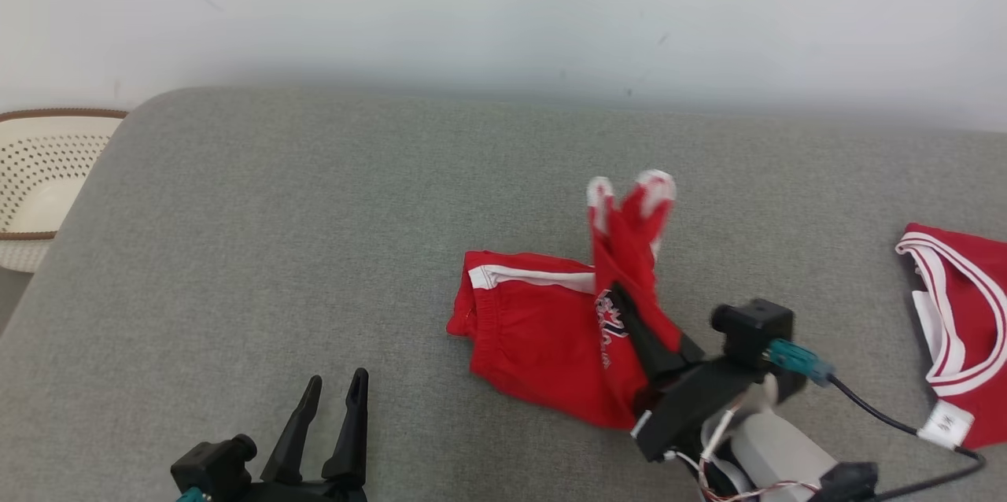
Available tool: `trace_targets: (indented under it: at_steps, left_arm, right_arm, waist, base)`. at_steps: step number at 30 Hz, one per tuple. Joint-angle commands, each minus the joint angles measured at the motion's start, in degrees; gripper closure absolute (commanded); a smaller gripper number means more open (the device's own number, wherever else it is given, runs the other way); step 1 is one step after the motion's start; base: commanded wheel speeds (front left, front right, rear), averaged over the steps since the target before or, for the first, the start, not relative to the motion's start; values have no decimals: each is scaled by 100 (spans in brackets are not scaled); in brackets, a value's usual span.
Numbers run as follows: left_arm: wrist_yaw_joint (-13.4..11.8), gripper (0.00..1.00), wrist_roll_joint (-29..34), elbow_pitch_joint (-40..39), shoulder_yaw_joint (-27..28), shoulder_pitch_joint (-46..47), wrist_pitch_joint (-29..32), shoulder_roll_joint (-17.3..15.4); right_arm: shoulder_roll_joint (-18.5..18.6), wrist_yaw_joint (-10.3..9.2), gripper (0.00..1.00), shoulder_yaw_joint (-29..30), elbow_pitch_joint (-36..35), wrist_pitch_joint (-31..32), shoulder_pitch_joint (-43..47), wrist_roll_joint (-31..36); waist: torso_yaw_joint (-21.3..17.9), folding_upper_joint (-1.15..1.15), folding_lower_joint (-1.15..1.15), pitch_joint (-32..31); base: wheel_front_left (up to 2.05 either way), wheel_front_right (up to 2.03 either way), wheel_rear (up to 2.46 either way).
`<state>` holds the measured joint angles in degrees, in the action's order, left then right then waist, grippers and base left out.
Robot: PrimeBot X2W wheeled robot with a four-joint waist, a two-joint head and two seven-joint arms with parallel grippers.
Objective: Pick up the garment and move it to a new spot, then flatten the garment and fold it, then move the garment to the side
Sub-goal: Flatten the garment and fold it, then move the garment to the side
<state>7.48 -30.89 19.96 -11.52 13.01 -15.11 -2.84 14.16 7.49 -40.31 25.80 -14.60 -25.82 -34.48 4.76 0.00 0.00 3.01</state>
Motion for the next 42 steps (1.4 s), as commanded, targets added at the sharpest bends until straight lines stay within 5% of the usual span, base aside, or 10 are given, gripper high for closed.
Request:
trace_targets:
  at_steps: [1, 10, 12, 13, 20, 26, 33, 42]
  left_arm:
    - [-1, 0, -75, -1, 8, -27, -1, -13]
    - [-1, 0, -184, 56, -112, 73, -1, -11]
    - [-1, 0, -200, 56, -109, 82, -1, -12]
    - [-1, 0, -202, 55, -103, 84, -1, -11]
    - [-1, 0, -176, 16, -5, 42, -1, -12]
    - [-1, 0, -167, -26, 29, 36, -1, -12]
    - [-1, 0, -121, -114, -48, 86, -1, -12]
    - [-1, 0, 175, -163, -158, 152, -1, -14]
  right_arm:
    - [-28, -1, 100, -65, -45, 4, -120, -5]
    - [-312, -1, 100, -829, 440, 173, -579, -124]
    - [-372, -1, 20, -908, 644, 177, -645, -180]
    - [-389, -1, 0, -934, 730, 169, -680, -213]
    - [-498, -1, 0, -1009, 734, -13, -903, -442]
    - [-397, -1, 0, -302, 522, -56, -866, -571]
    - [-210, -1, 0, 344, 928, -51, -401, -568]
    - [-235, -1, 0, 288, 1514, -52, -275, -781]
  waist:
    - [30, 0, 0, 20]
    - [389, 0, 0, 144]
    - [453, 0, 0, 167]
    - [479, 0, 0, 179]
    - [502, 0, 0, 214]
    - [389, 0, 0, 227]
    - [370, 0, 0, 273]
    - [534, 0, 0, 426]
  base:
    - [0, 0, 0]
    - [0, 0, 0]
    - [0, 0, 0]
    - [0, 0, 0]
    - [0, 0, 0]
    - [0, 0, 0]
    - [0, 0, 0]
    - [0, 0, 0]
